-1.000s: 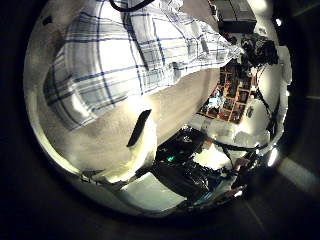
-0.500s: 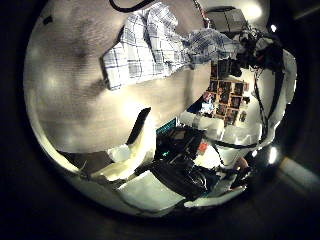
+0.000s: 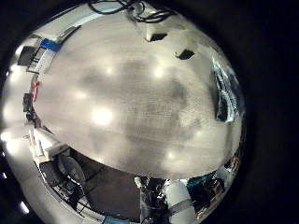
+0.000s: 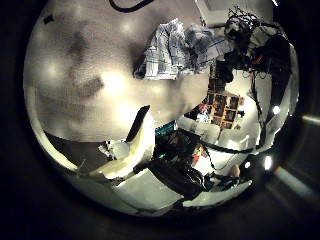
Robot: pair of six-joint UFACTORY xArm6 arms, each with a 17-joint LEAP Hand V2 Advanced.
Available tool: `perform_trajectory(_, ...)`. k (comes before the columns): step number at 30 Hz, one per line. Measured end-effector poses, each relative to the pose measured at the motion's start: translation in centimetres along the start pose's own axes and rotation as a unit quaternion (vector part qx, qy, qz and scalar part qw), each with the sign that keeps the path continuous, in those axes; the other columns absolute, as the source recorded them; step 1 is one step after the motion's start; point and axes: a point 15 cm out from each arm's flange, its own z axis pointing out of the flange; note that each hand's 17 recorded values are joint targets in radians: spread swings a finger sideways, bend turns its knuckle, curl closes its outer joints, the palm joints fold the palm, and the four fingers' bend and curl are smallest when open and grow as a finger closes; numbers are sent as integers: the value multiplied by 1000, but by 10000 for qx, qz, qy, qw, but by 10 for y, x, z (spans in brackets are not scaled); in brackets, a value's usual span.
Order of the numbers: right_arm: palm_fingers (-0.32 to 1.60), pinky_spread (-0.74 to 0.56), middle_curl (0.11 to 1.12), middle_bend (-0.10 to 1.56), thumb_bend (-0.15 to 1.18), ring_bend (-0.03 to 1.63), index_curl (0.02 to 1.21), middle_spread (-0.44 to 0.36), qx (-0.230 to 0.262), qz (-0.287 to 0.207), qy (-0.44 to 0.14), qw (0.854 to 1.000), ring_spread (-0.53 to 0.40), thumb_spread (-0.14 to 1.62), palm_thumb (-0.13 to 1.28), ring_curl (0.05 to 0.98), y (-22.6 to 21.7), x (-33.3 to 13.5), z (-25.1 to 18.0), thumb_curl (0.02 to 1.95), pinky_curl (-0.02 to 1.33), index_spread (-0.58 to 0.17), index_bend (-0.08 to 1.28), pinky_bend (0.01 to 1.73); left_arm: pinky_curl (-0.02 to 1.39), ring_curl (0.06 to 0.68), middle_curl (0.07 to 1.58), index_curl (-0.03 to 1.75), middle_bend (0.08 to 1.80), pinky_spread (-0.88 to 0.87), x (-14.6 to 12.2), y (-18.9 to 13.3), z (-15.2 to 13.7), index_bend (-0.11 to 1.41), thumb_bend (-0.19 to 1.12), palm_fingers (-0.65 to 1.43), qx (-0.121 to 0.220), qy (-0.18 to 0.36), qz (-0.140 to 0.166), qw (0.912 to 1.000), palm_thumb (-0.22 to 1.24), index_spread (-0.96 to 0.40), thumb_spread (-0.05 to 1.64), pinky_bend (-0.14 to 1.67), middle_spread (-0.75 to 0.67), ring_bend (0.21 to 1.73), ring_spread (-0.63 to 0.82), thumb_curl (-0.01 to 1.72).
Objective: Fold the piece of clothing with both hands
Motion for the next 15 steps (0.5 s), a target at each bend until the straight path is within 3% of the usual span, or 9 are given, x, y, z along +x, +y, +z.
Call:
perform_trajectory(4, 1049, -255, 970, 1112, -19, 1368, 965, -213, 121, 168, -626, 9978, -225, 1166, 860, 689, -10, -11, 14, 646, 750, -321, 940, 1287, 336, 209, 300, 408, 173, 365, -2, 6, 6, 199, -16, 176, -120, -17, 1, 9999, 354, 20, 1142, 303, 204, 621, 336, 296)
perform_trajectory(9, 813, -388, 925, 1024, -22, 1324, 935, -251, 469, 442, -1061, 9923, -260, 1167, 816, 657, -21, 4, 20, 631, 704, -373, 690, 1233, 336, 208, 298, 416, 172, 365, -6, 11, 7, 194, -19, 179, -153, -20, -46, 9999, 359, 20, 1141, 298, 202, 616, 336, 297)
perform_trajectory(11, 408, -461, 873, 881, -20, 1320, 854, -270, 612, 479, -1178, 9900, -291, 1158, 804, 645, -24, 6, 18, 626, 684, -387, 384, 1253, 336, 208, 296, 419, 171, 365, -5, 11, 7, 198, -18, 181, -158, -29, -32, 9999, 361, 20, 1142, 296, 202, 614, 336, 298)
perform_trajectory(12, 316, -444, 863, 848, -22, 1324, 848, -271, 658, 508, -1232, 9889, -295, 1156, 798, 650, -22, 10, 17, 624, 687, -388, 352, 1238, 336, 208, 295, 420, 171, 365, -5, 12, 6, 197, -18, 181, -154, -32, -30, 9999, 363, 20, 1144, 295, 202, 613, 340, 298)
perform_trajectory(14, -5, -314, 775, 668, -32, 1229, 729, -242, 669, 550, -1294, 9878, -279, 1139, 761, 603, -16, 18, 19, 613, 670, -404, 214, 1171, 337, 208, 294, 421, 171, 365, -3, 15, 6, 196, -18, 182, -168, -31, -33, 9998, 364, 20, 1145, 294, 202, 612, 342, 298)
perform_trajectory(15, -67, -256, 727, 578, -33, 1177, 677, -215, 666, 564, -1313, 9875, -251, 1134, 747, 575, -13, 20, 20, 607, 658, -416, 169, 1174, 337, 208, 294, 422, 171, 366, -2, 15, 6, 195, -19, 182, -169, -32, -26, 9998, 364, 20, 1146, 293, 202, 611, 343, 299)
